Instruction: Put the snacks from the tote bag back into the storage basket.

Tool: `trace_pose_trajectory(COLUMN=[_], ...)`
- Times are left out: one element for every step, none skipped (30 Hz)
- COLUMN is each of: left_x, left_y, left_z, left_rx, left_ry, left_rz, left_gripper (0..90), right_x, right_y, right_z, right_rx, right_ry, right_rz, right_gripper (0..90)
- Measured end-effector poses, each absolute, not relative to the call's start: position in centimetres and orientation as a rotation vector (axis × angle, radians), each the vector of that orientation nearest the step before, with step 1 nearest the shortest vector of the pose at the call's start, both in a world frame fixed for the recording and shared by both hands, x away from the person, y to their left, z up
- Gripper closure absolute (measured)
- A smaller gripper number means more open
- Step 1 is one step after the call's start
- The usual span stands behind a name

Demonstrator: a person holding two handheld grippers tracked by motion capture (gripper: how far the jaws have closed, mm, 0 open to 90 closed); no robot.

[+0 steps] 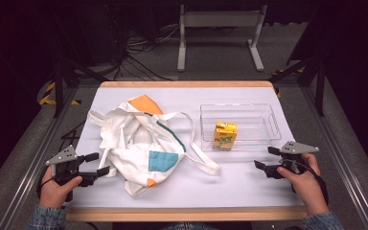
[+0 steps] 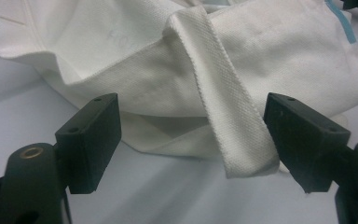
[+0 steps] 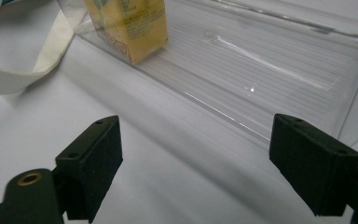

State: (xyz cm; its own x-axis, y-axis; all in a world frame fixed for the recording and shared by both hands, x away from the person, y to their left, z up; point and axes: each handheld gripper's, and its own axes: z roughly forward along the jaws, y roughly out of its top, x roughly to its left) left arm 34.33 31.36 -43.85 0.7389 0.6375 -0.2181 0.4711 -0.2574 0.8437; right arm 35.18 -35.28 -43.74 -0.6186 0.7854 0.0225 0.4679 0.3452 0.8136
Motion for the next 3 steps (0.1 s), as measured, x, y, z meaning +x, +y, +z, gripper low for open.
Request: trace_pose_trajectory(left_x=[34.28, 34.34, 34.34], left_y=[31.36, 31.41, 31.42], left_z=[-43.86, -43.90, -43.98], left_rx=[1.903, 1.903, 1.900], left_ry=[0.857, 0.848, 0.850], left_rz=[0.193, 0.189, 0.181], left_gripper=[21.0, 20.9, 20.9], right_x=[35.18, 35.20, 35.19], right_y=[-35.22, -35.16, -35.12], right_z=[-43.75, -43.75, -43.73], right_rx=[1.100, 1.096, 1.093], right_ry=[2.246, 2.249, 2.248], right_rz=[1.166, 1.166, 1.168], right_gripper=[17.1, 17.1, 17.1])
